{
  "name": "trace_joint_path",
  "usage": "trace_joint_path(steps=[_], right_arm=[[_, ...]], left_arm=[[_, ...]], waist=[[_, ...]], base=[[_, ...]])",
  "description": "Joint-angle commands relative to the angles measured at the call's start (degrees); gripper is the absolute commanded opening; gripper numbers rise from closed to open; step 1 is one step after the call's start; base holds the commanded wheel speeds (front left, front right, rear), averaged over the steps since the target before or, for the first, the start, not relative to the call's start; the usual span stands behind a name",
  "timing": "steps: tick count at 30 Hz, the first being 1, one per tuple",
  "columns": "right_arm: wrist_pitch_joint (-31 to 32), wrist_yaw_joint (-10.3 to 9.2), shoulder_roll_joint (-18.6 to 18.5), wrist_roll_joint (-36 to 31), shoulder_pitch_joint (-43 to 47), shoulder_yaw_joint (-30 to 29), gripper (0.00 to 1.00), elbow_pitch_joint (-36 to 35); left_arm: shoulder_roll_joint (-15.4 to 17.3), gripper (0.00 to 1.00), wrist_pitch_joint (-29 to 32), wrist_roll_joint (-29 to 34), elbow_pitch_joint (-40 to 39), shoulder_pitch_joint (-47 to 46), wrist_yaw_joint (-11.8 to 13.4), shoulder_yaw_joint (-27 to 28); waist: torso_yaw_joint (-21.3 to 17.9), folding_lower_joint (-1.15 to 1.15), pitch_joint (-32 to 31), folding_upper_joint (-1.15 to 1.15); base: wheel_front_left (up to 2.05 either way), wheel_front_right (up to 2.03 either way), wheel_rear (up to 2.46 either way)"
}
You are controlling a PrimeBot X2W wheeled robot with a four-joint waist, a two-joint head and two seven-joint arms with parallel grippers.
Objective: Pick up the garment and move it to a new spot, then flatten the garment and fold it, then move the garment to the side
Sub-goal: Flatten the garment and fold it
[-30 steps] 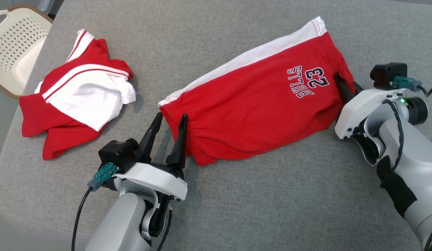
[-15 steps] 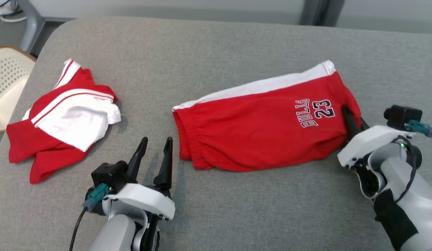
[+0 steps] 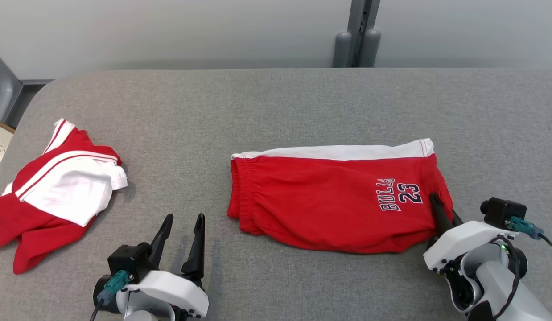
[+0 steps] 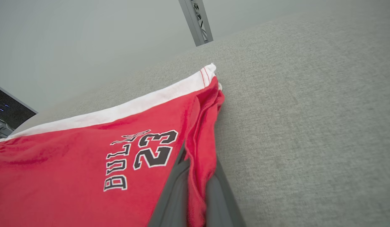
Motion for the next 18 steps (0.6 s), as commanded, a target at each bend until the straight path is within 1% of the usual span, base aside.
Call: trace_joint_path(steps=[1,6,9,11,15,16,18], right_arm=[[-0.25,0.01,-0.08,-0.82,0.75,-0.77,0.0,-0.55],[-0.26,0.01,0.88,-5.18,1.74,-4.01,0.0,-3.73],[-0.25,0.01,1.44,-8.71,0.63,-4.29,0.0,-6.58],[-0.25,0.01,1.95,-10.67,-0.31,-3.27,0.0,-8.1],[-0.25,0.01,2.89,-13.21,-2.52,0.95,0.0,-10.57],[-0.25,0.01,2.89,-13.21,-2.52,0.95,0.0,-10.57],[-0.25,0.01,3.35,-13.43,-3.41,3.71,0.0,-11.11]], left_arm=[[0.22,1.0,-0.1,0.4,-0.22,0.5,-0.35,0.4],[0.24,1.0,-0.1,0.77,-0.36,1.32,-0.54,0.5],[0.23,1.0,-0.1,0.56,-0.61,1.19,-0.47,0.28],[0.25,1.0,-0.1,0.65,-0.76,1.22,-0.54,0.22],[0.24,1.0,-0.11,0.33,-0.71,1.09,-0.18,-0.14],[0.24,1.0,-0.11,0.33,-0.71,1.09,-0.18,-0.14],[0.23,1.0,-0.1,-0.09,-0.77,1.1,-0.05,-0.53]], waist=[[-0.3,0.0,-0.26,0.0],[-0.39,0.0,-0.4,0.0],[-0.19,0.0,-0.04,0.0],[-0.03,0.0,0.15,0.0],[0.84,0.0,0.2,0.0],[0.84,0.0,0.2,0.0],[1.51,0.0,0.06,0.0]], base=[[0.0,0.0,0.0],[0.0,0.0,0.0],[0.0,0.0,0.0],[0.0,0.0,0.0],[0.0,0.0,0.0],[0.0,0.0,0.0],[0.0,0.0,0.0]])
